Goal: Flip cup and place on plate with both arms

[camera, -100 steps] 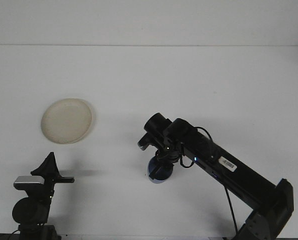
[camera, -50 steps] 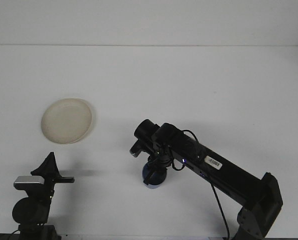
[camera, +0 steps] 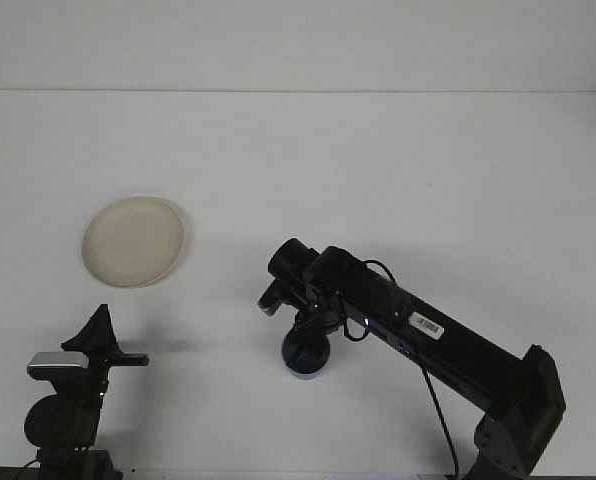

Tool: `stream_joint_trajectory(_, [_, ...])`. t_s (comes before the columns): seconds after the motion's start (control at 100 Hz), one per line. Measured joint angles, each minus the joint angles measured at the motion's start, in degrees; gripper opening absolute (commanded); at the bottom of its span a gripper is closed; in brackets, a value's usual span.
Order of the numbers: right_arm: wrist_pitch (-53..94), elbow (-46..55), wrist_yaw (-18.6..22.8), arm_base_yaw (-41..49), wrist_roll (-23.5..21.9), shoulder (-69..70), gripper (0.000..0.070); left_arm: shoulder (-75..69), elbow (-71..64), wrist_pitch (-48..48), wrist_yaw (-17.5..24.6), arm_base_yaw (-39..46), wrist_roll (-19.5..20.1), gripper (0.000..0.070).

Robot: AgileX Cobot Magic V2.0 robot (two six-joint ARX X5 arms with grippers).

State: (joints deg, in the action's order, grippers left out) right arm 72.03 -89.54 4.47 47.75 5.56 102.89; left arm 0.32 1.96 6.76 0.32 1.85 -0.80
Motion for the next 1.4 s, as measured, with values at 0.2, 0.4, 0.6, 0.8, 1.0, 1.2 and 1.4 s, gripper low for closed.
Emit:
stream_joint_trajectory(0.2, [1.16, -3.26, -0.02, -0.02, 0.02, -1.22, 0.0297, 0.0, 0.0, 0.02, 0.0, 0.0, -2.12, 0.0013])
stream_joint_trajectory(0.4, [-0.98, -8.81, -0.04, -1.01, -0.44, -10.03, 0.0297, 0.0, 0.0, 0.0, 0.0, 0.0, -13.66, 0.0012])
stream_joint_trajectory(0.6, [-9.35, -9.33, -4.17, -4.72, -2.27, -20.55, 0.0294, 0.0, 0.04, 0.09, 0.13, 0.0, -27.15, 0.0012])
stream_joint_trajectory(0.8, [-16.06, -4.74, -7.93, -10.4, -3.45, -32.15, 0.0293, 0.07, 2.27, -0.92, 8.57, 0.0, -34.58, 0.0013])
stream_joint_trajectory(1.0, [-29.38, 13.18, -11.23, -15.3, -4.17, -49.4, 0.0289, 4.81, 11.98, -9.2, 12.2, 0.0, -35.82, 0.0015])
stream_joint_trajectory(1.2, [-41.38, 34.58, -15.85, -19.1, -5.29, -67.87, 0.0289, 19.78, 24.9, -15.47, 17.31, -0.11, -27.61, 0.0014])
stream_joint_trajectory(1.4, [-44.35, 48.33, -19.19, -20.7, -6.25, -81.48, 0.0289, 38.21, 40.54, -23.56, 22.43, -3.23, -17.07, 0.0094])
